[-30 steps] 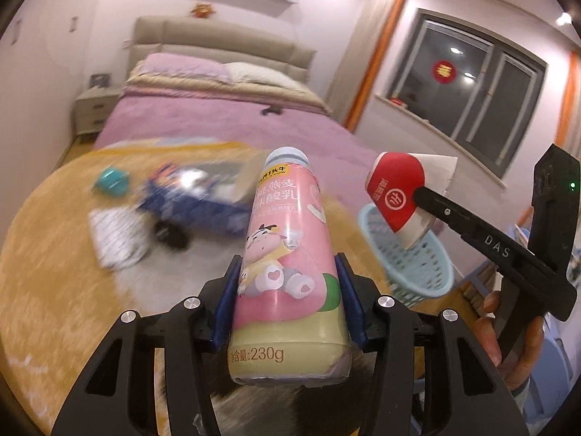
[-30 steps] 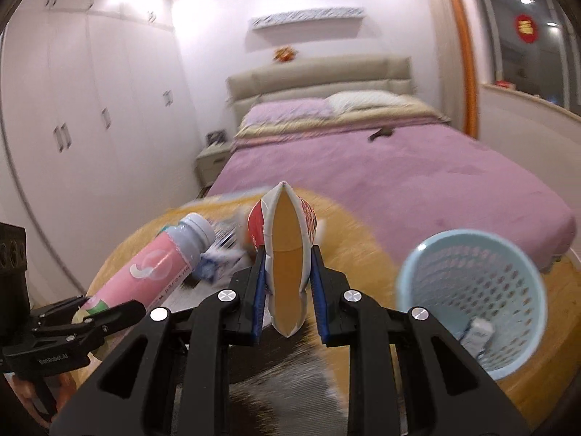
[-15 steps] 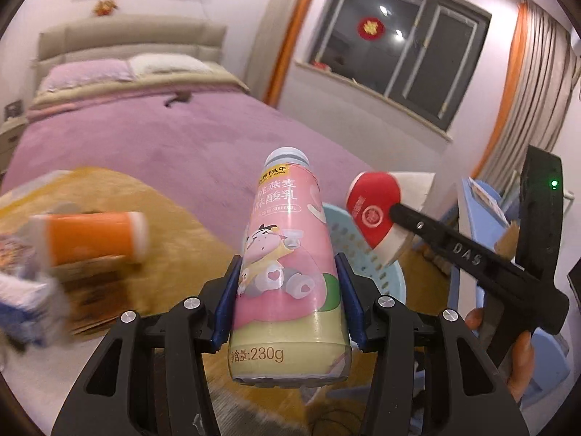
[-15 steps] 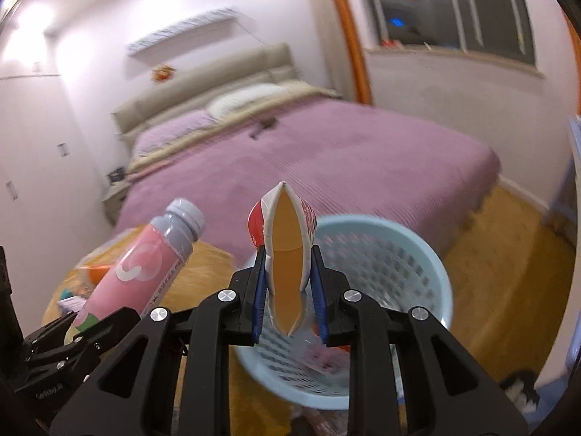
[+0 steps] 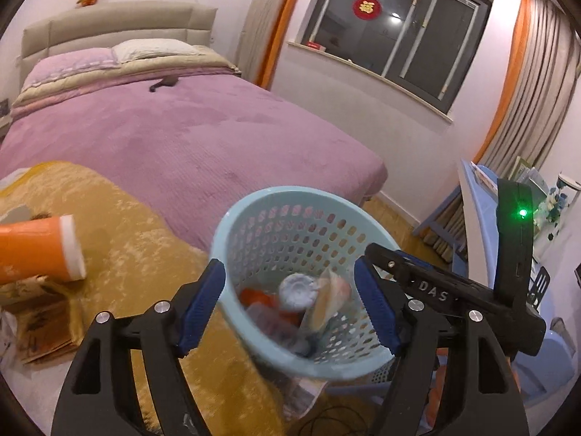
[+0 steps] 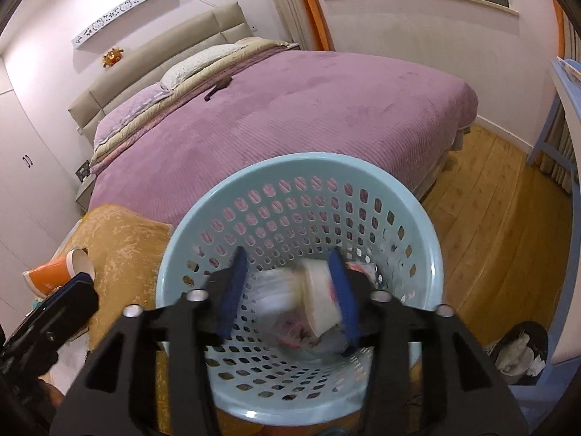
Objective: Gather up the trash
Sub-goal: 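Carry the pink bottle and paper cup to the blue basket and release them, then move the left tool to the blue milk carton while the right tool approaches the brown paper bag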
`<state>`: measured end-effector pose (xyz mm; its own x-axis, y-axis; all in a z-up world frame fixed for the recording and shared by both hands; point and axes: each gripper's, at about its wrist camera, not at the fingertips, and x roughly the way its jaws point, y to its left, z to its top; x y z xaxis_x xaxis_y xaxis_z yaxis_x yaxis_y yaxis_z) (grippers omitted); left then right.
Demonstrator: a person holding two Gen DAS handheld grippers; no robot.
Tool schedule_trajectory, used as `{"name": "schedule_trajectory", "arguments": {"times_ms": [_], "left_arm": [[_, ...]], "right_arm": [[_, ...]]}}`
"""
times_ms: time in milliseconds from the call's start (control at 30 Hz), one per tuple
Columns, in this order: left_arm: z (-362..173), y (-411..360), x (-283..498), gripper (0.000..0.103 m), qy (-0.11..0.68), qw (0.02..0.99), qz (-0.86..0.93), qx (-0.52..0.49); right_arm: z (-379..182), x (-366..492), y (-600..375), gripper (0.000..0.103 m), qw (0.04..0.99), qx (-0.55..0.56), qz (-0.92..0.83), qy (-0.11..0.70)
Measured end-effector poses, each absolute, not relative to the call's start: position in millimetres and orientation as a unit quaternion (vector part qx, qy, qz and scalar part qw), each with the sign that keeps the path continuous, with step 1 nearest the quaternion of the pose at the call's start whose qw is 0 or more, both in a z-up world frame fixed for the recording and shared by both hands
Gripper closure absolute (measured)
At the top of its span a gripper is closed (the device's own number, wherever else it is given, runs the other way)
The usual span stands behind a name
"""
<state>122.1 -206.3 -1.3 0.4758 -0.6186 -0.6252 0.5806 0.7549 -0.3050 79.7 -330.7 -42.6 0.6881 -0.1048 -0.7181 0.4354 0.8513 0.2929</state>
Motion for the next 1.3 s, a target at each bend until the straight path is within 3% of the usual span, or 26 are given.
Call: {"name": "schedule_trajectory", "arguments": {"times_ms": [667,1100,1300], "left_arm": [[61.4,-50.3,71.0,0.031,0.299,0.917,-0.246,-0.091],[38.1,109.9,73.6,0.031,0.334,0.93,-0.047,-0.149],[24.3,128.5,83.2,0.031,0.368,0.91,-0.045,-0.187]], "right_arm": [[21.9,74.1,-212.7,0.057,0.938,0.154,-0.029,0.31],[26.8,97.8,-99.2,0.057,0.941,0.088,0.079,0.318],[29.3,131.7,-72.9,0.057,0.943,0.055,0.09,0.316]]}}
